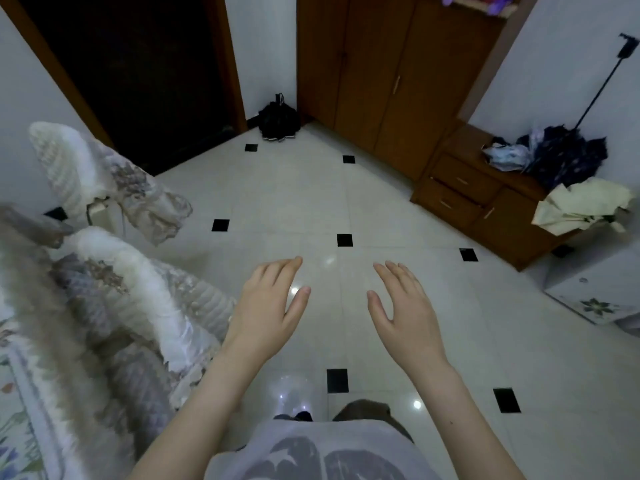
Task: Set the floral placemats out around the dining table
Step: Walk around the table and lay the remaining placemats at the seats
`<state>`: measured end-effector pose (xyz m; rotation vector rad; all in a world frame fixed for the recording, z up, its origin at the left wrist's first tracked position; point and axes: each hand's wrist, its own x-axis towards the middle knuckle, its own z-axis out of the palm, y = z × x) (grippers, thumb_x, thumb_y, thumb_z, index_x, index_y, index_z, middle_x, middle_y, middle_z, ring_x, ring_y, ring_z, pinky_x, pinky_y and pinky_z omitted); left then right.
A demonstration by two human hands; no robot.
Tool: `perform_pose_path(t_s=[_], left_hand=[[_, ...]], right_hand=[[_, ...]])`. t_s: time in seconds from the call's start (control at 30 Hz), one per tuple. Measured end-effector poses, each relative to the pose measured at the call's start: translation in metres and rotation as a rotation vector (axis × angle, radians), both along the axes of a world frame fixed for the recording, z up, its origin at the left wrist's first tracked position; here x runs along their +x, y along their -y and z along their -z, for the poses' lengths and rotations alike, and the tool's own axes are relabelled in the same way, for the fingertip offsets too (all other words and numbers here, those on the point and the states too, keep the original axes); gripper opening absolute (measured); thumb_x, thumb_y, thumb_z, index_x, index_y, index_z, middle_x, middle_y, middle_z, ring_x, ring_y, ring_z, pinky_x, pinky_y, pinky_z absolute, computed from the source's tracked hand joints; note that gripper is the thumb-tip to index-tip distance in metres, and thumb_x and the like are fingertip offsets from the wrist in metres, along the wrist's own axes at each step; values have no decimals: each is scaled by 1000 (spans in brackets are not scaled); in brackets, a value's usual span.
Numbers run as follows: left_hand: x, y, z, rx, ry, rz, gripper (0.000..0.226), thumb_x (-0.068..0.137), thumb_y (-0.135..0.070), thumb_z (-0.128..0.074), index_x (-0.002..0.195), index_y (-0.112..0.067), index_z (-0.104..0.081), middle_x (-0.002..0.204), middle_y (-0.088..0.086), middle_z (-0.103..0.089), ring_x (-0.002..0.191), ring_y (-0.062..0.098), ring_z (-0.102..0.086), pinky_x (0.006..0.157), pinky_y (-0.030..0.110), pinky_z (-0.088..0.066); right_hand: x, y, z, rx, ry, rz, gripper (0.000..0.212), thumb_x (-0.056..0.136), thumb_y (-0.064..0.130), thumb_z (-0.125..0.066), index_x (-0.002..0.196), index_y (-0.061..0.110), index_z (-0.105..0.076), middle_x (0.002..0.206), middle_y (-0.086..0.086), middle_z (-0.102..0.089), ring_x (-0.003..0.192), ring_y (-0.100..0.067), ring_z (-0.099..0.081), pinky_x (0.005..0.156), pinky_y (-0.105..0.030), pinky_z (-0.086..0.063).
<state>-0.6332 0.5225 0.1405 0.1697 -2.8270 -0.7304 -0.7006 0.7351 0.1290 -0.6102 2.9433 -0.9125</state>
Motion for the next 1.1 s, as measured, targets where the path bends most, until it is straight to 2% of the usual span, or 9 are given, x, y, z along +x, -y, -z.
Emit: perform_pose_path(t_s=[0.17,0.27,0.37,0.7,0.93,1.1], left_hand=[[-65,30,8,29,3,-71,52,93,-41,-35,133,-11,-46,131,5,-54,120,21,-46,104,30,-33],[-102,45,23,61,39,-137,48,94,-37,-41,134,-11,-44,132,5,-53,121,19,-44,104,26,-30],[-149,66,33,52,67,-218,52,93,-41,-37,136,-11,-44,134,5,-52,122,19,-43,104,24,-27],[-307,137,-2,17,32,-527,48,94,-36,-40,135,-10,-44,134,5,-53,121,22,-45,105,33,-35],[-352,188,2,32,65,-698,49,93,-36,-40,134,-9,-45,132,7,-54,122,23,-46,105,33,-34],[-367,247,24,57,99,-804,49,94,-36,-39,135,-9,-43,132,7,-54,122,24,-45,105,35,-35]], right_hand=[[-77,37,1,22,33,-42,49,95,36,-44,142,25,-38,150,1,-38,142,-17,-28,114,-28,-19],[-129,59,9,14,36,-91,48,95,35,-46,141,22,-40,149,-1,-40,140,-17,-31,115,-30,-23],[-193,85,18,7,42,-163,47,94,35,-46,140,21,-42,148,-2,-42,139,-19,-33,115,-37,-29],[-404,190,-5,31,25,-462,47,95,36,-44,141,23,-39,150,-1,-40,141,-17,-30,114,-34,-26],[-472,282,-3,9,67,-677,47,96,29,-48,141,17,-41,149,-6,-40,140,-21,-31,115,-40,-29],[-499,356,22,38,97,-763,47,95,28,-49,140,17,-41,148,-6,-40,140,-21,-31,115,-38,-29]])
